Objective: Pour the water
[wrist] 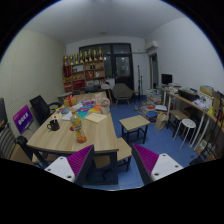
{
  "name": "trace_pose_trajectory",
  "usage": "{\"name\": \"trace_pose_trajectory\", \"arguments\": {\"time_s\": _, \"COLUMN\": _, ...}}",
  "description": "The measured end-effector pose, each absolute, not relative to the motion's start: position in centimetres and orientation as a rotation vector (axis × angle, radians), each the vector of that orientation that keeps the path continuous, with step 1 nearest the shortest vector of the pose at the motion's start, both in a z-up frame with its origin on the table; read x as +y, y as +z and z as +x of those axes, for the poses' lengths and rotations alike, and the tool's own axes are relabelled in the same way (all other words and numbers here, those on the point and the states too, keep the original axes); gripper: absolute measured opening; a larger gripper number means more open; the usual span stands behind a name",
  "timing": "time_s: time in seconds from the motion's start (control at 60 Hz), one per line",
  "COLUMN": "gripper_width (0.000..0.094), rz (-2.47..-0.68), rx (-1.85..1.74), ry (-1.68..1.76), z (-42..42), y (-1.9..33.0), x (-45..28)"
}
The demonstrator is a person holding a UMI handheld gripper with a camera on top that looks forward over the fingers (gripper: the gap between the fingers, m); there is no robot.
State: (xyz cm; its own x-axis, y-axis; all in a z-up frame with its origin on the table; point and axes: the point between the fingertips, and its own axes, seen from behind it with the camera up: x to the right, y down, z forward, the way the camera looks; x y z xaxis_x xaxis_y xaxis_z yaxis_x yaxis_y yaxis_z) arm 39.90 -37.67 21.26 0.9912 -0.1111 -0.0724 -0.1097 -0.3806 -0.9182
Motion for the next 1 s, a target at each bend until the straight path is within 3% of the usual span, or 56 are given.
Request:
{"name": "trace_pose_trajectory", "arguments": {"time_s": 0.133, "gripper_width": 0.0818, "rz": -1.918, "rx": 0.117, "ry": -0.011, "z": 39.3, "y": 21.6, "x": -36.7}}
{"name": "trace_pose_trajectory", "arguments": {"time_s": 0.367, "gripper_width": 0.0815, "rz": -1.922, "rx": 0.098, "ry": 0.004, "z": 33.6, "y": 17.0, "x": -30.6}}
{"name": "trace_pose_trajectory", "arguments": {"time_s": 0.8, "gripper_width": 0.0797, "rz": -1.864, "rx": 0.113, "ry": 0.001, "z": 20.7, "y": 6.9, "x": -9.5}}
{"name": "trace_pose_trajectory", "arguments": {"time_s": 1.0, "gripper_width": 0.0778, "rz": -1.768, "rx": 0.212, "ry": -0.131, "z": 21.0, "y": 6.3, "x": -1.2}}
